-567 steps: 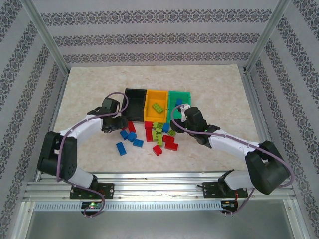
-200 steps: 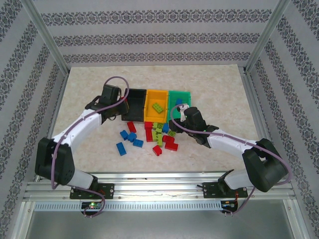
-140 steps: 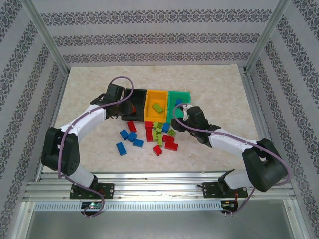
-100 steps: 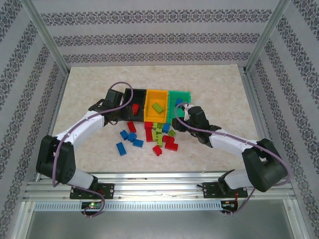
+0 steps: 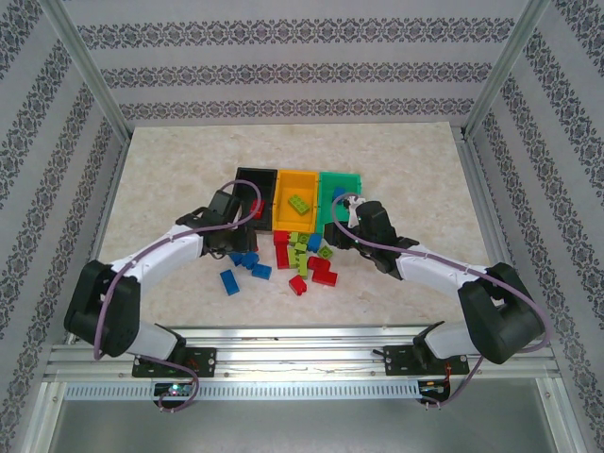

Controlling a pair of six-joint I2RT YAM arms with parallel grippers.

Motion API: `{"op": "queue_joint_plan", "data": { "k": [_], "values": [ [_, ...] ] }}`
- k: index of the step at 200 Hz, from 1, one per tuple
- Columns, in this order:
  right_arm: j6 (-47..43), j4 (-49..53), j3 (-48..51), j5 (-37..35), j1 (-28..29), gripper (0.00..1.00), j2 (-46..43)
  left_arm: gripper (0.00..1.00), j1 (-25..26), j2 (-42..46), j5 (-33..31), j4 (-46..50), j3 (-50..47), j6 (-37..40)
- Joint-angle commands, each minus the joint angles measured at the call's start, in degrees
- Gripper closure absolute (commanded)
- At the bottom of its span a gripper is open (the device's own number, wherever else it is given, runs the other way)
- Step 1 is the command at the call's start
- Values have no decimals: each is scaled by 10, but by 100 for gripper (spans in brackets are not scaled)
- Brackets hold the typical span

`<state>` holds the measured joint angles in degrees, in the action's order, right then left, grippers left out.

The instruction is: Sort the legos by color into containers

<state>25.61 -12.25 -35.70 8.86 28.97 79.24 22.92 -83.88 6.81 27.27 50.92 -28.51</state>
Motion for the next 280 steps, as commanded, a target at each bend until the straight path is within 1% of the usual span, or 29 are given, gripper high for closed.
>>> {"op": "queue_joint_plan", "data": {
  "k": [1,45,73,87,142,167,177,202,217,226,240,250,280],
  "values": [
    [7,-13,7,10,-6,56,1,47,16,-36,-25,35,40,3],
    [4,-10,6,9,-9,56,-1,47,33,-118,-83,80,111,-1],
    [4,-1,3,8,-14,56,1,45,35,-134,-119,85,118,-11],
    [7,-8,6,16,-13,55,-2,42,34,-144,-120,88,122,-15],
    [11,-15,8,18,-15,55,1,43,34,-189,-122,82,139,-23],
    [11,-3,2,24,-18,55,2,44,34,-201,-105,65,139,-25],
    [13,-11,8,24,-16,55,-3,46,35,-202,-98,66,140,-27],
    [12,-4,5,20,-19,55,0,55,35,-186,-103,50,127,-25],
    [13,-10,8,26,-18,55,-4,64,35,-173,-97,46,122,-24],
    [13,-17,11,23,-16,55,-3,71,35,-162,-93,42,117,-25],
    [14,-11,7,21,-17,55,2,77,35,-141,-91,28,105,-22],
    [14,-6,3,26,-17,55,3,79,35,-128,-93,27,101,-20],
    [12,-14,8,20,-13,56,1,80,35,-78,-97,25,95,-19]
  ]
}}
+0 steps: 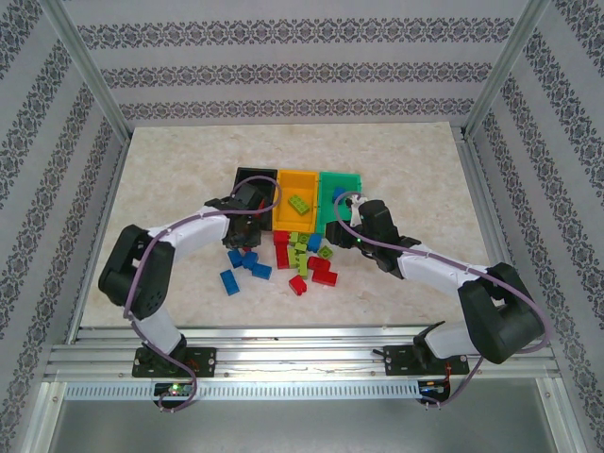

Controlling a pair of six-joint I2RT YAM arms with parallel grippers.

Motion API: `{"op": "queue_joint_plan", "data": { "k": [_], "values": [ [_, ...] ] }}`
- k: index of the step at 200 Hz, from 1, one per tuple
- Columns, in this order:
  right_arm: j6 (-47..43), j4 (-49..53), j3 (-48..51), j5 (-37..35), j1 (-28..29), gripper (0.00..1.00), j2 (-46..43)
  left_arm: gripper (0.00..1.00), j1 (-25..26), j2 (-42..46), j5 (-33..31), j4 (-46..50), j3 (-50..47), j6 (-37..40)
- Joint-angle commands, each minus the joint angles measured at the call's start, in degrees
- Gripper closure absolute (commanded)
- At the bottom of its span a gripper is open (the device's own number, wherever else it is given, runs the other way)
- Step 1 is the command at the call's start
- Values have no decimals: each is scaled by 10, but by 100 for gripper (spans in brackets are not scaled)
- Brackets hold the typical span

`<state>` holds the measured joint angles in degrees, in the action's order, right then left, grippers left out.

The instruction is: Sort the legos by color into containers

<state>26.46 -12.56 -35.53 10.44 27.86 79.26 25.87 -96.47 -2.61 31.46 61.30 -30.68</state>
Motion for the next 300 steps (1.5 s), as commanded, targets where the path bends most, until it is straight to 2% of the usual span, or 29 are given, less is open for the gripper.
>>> {"op": "queue_joint_plan", "data": {
  "k": [1,32,76,103,118,126,135,154,242,300],
  "values": [
    [3,-10,6,5,-2,56,2,80,5,50,-3,-17,-8,2],
    [5,-14,8,10,-1,55,-3,79,6,68,-25,-8,26,18],
    [2,-12,7,8,1,56,-6,75,-7,-12,-63,41,141,64],
    [1,-5,5,8,0,56,-7,67,-17,-51,-77,55,196,83],
    [1,-10,8,8,2,55,-11,56,-20,-61,-75,70,218,88],
    [0,-12,9,4,2,55,-10,48,-20,-60,-75,68,218,89],
    [1,-8,6,4,2,56,-8,42,-20,-54,-75,55,210,91],
    [2,-9,6,11,3,56,-8,41,-21,-32,-56,26,178,88],
    [-20,-24,8,5,28,55,-9,42,-43,117,33,-180,-65,77],
    [-35,-4,4,-1,40,55,-8,44,-66,179,71,-262,-173,84]
  ]
}}
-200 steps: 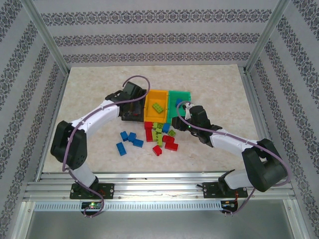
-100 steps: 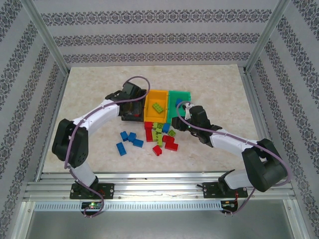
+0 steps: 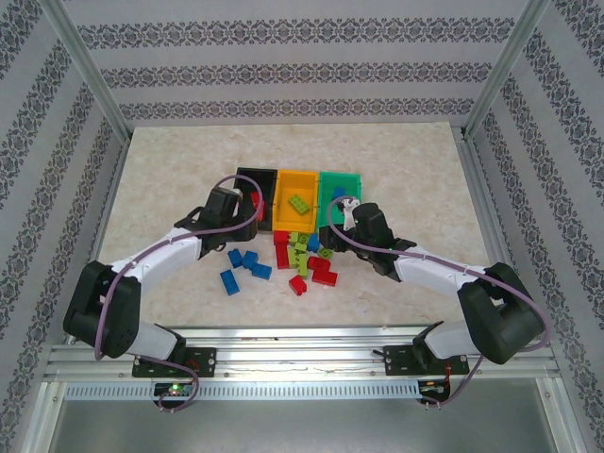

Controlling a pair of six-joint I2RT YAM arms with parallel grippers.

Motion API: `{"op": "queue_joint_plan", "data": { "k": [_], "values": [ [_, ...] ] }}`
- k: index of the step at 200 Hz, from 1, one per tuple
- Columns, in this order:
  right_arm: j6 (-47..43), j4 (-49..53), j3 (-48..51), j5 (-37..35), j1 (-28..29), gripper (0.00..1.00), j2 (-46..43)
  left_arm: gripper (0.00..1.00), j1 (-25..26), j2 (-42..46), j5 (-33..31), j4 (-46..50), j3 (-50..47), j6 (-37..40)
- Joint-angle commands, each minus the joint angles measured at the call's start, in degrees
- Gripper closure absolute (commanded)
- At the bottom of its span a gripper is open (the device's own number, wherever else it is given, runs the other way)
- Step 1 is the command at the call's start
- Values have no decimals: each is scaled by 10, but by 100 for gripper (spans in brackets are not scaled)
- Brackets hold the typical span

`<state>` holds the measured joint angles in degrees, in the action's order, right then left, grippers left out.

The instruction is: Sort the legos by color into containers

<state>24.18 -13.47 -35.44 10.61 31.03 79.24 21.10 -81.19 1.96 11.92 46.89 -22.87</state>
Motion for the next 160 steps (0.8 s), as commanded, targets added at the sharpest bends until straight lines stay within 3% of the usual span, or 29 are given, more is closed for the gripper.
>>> {"op": "queue_joint_plan", "data": {
  "k": [1,53,91,118,160],
  "values": [
    [-12,7,3,-3,8,55,-9,44,-19,27,26,-68,-30,7],
    [19,103,-5,53,13,55,-12,44,-50,56,88,-139,-105,6],
    [38,168,-32,49,32,53,7,44,-51,69,106,-216,-155,14],
    [63,179,-67,8,50,50,37,44,-51,80,144,-234,-161,20],
    [80,208,-137,-53,64,49,106,43,-52,109,135,-218,-171,31]
  ]
}}
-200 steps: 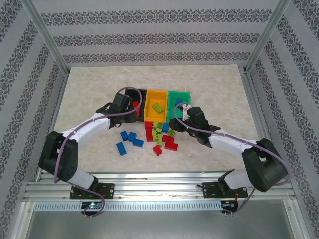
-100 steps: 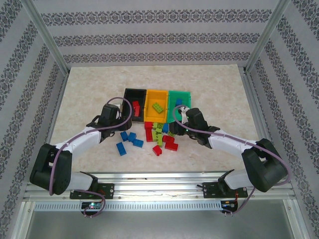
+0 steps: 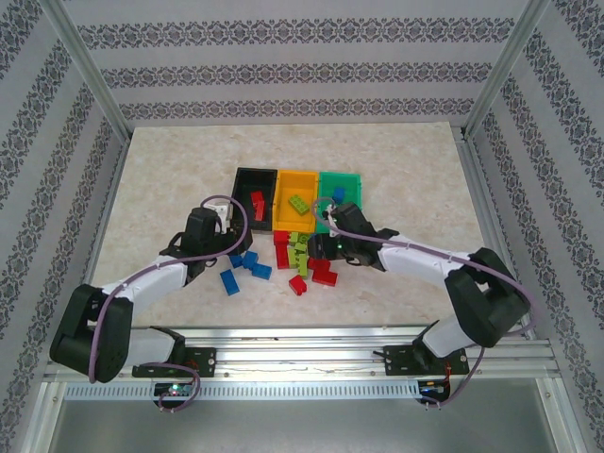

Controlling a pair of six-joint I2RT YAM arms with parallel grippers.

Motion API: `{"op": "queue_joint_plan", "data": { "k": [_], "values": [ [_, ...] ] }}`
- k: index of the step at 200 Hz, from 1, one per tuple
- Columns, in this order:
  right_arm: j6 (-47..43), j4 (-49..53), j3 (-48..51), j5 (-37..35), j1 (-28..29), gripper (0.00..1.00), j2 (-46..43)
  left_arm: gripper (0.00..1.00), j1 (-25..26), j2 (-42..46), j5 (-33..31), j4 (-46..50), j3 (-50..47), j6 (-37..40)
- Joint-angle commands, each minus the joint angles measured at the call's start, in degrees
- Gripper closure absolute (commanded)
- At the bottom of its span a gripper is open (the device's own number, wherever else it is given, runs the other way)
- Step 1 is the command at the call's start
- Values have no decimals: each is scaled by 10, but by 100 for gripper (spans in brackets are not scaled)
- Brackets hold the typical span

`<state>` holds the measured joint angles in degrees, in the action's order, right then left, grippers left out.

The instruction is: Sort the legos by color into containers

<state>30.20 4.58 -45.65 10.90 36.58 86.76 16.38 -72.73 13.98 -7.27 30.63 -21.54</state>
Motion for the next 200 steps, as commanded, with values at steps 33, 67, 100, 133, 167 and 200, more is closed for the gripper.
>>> {"op": "queue_joint_plan", "data": {
  "k": [33,67,100,133,167,200],
  "values": [
    [19,70,-84,-98,12,47,87,43,-5,31,21,-35,-16,13],
    [13,98,-116,-128,23,46,114,43,-6,22,33,-37,-12,9],
    [15,113,-141,-142,33,46,134,43,-5,16,45,-37,-9,7],
    [13,135,-166,-174,44,45,159,43,-5,13,50,-37,-7,8],
    [7,153,-169,-192,45,48,166,43,-5,14,48,-38,-7,8],
    [-4,157,-153,-197,42,58,152,43,-5,15,46,-42,-10,7]
  ]
}}
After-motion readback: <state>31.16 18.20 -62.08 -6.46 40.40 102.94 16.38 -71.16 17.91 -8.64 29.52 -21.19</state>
